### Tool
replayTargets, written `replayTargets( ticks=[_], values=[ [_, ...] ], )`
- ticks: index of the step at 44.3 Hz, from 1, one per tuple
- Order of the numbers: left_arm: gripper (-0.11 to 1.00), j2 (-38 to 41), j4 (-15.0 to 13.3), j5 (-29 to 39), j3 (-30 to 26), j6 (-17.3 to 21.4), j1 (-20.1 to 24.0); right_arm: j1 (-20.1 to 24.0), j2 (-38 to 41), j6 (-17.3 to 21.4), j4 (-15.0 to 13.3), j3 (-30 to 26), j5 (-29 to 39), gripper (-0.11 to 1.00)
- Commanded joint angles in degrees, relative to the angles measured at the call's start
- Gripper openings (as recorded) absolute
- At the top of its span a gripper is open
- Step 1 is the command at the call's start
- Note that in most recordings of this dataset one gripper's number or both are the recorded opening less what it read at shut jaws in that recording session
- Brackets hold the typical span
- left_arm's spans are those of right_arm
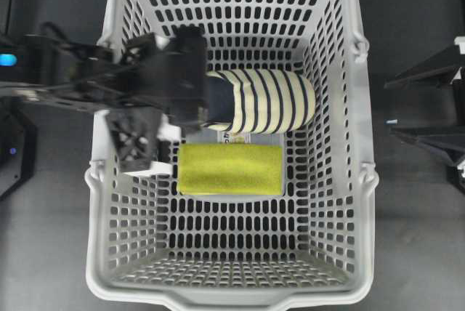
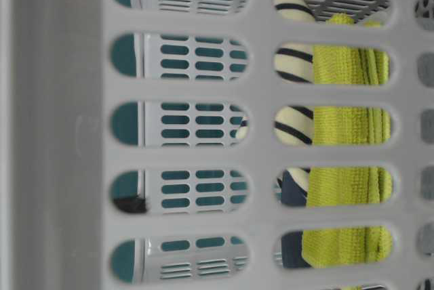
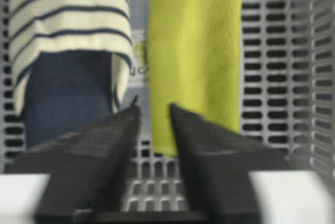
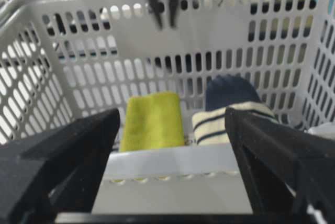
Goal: Pick up the yellow cloth from the shopping basket with the left arm.
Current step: 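Lower the left gripper onto the yellow cloth and close on it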
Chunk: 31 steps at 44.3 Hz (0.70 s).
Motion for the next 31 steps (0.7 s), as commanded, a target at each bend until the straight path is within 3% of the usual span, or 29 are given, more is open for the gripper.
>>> replayTargets(
  ticks=[1, 7, 10, 31],
  values=[
    [0.39, 2.7, 0.2, 1.0, -4.0, -0.3, -0.8, -0.1, 0.3, 0.0, 0.2, -1.4, -0.5, 0.77],
    [0.78, 7.6, 0.2, 2.1, -7.4, -0.3, -1.8, 0.0, 0.3, 0.1, 0.2, -1.3, -0.6, 0.77],
    [0.89, 10.5, 0.2, 3.0, -9.0, -0.3, -2.5, 0.0, 0.3, 0.1, 0.3, -1.2, -0.6, 0.77],
    [0.88, 21.8, 0.2, 2.4, -8.3, -0.7, -4.1, 0.0, 0.3, 0.2, 0.2, -0.5, -0.7, 0.77]
  ],
)
